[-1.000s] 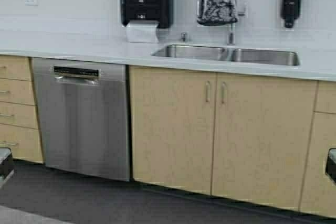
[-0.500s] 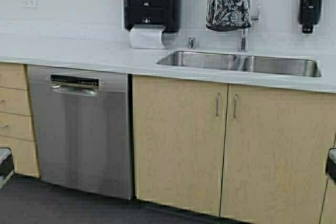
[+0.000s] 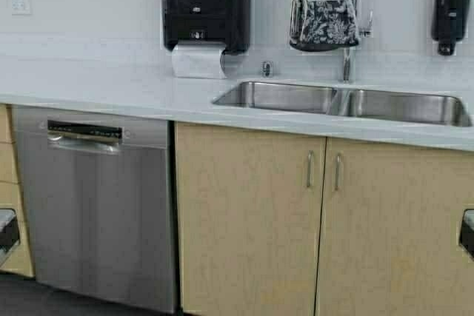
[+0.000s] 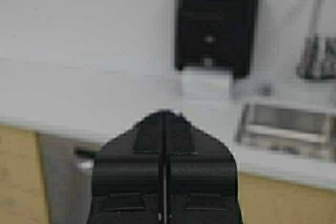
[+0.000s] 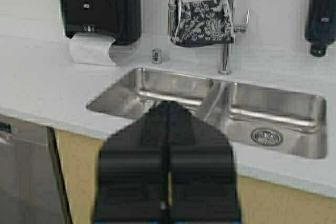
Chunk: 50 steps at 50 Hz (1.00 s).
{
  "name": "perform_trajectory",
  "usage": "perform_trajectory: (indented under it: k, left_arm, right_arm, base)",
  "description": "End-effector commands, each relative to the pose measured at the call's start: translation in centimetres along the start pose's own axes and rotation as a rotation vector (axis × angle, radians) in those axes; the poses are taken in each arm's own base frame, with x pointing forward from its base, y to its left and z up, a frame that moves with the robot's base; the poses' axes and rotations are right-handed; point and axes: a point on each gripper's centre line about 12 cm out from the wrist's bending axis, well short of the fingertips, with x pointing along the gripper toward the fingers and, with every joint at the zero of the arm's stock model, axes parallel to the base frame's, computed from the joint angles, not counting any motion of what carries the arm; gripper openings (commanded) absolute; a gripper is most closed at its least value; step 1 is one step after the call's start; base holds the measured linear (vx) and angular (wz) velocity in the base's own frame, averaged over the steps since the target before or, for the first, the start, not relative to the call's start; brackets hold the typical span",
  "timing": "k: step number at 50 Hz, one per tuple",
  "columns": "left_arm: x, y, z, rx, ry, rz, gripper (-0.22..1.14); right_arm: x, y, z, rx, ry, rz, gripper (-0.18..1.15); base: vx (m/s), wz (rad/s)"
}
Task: Get the cloth and wipe up the spill under the wine glass
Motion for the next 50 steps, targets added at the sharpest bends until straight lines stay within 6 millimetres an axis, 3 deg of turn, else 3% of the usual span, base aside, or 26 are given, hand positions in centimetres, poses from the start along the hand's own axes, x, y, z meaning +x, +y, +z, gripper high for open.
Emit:
perform_trajectory:
  k: [1, 38, 50]
  left_arm:
    - [0.3, 0.0, 0.5, -0.006, -0.014, 0.0, 0.02]
    - [0.2, -0.1, 0.1, 0.002, -0.01, -0.006, 0.02]
    - [-0.4, 0.0, -0.2, 0.01, -0.007, -0.005, 0.02]
  right_arm:
    - [0.2, 0.0, 0.6, -0.002, -0.015, 0.003, 0.05]
    - [0.2, 0.1, 1.1, 0.006, -0.021, 0.002, 0.05]
    - [1.1, 0.4, 2.9, 0.028, -0.053, 0.02, 0.05]
  base:
    - [0.35, 0.02]
    - [0.34, 0.0]
    - [0.3, -0.06]
